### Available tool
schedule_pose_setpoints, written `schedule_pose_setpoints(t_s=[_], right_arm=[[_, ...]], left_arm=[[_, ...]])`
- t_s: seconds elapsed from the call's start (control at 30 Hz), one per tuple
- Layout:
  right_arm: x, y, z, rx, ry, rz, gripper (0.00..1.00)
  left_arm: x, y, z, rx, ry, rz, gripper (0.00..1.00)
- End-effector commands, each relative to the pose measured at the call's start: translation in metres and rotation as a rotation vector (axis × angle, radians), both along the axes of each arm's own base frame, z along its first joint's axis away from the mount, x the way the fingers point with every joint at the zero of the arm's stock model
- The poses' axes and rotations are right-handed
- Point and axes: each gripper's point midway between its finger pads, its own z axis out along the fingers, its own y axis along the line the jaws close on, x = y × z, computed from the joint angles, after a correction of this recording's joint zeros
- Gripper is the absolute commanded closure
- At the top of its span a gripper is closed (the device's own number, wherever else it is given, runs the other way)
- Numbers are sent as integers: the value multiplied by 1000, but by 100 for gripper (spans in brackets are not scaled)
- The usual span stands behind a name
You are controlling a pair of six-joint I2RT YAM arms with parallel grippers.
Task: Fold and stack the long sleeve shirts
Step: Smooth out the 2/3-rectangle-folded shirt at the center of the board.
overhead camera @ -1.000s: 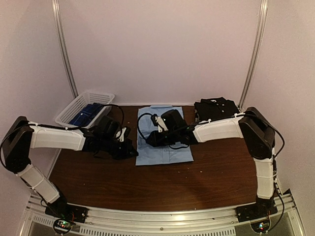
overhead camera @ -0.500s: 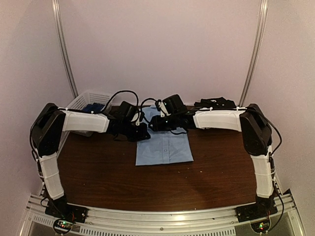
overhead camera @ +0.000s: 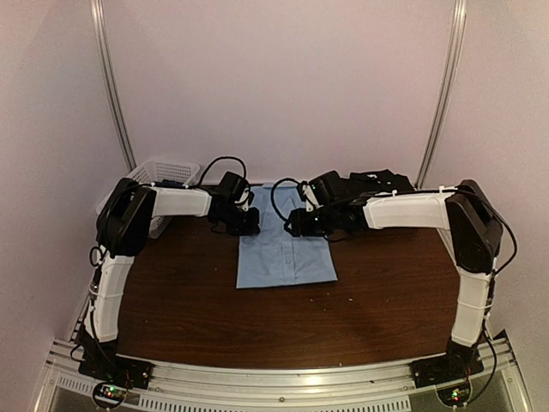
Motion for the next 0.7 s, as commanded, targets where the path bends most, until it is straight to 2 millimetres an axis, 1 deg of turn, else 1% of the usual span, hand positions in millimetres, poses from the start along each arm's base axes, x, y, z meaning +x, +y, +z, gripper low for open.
schedule_pose_setpoints(t_s=[0.0,0.13,0.3,0.37,0.43,0.5,0.53,0.57,0.67], right_arm=[[16,-13,-9,-1,1,-42,50],[19,-15,-32,-44,35,-43,51],[24,-37,-66,-173,51,-125,51],[24,-48,-81,-237,65,-157,51],[25,-60,-91,-298,79,-192,50],[24,-68,-91,-330,85,-214,45],[24,-68,-85,-326,78,-218,43],[24,-68,-78,-313,68,-220,41],[25,-65,-45,-265,19,-225,38]], left_arm=[[2,-3,40,0,-69,-31,95],[5,0,75,-3,-134,-30,91],[0,9,106,0,-187,-17,88],[-6,12,109,-2,-186,-22,88],[-14,14,104,-2,-168,-29,88],[-22,16,98,-7,-153,-36,88],[-26,17,94,-10,-145,-39,88],[-32,18,89,-10,-134,-42,88],[-45,24,71,-3,-97,-40,89]])
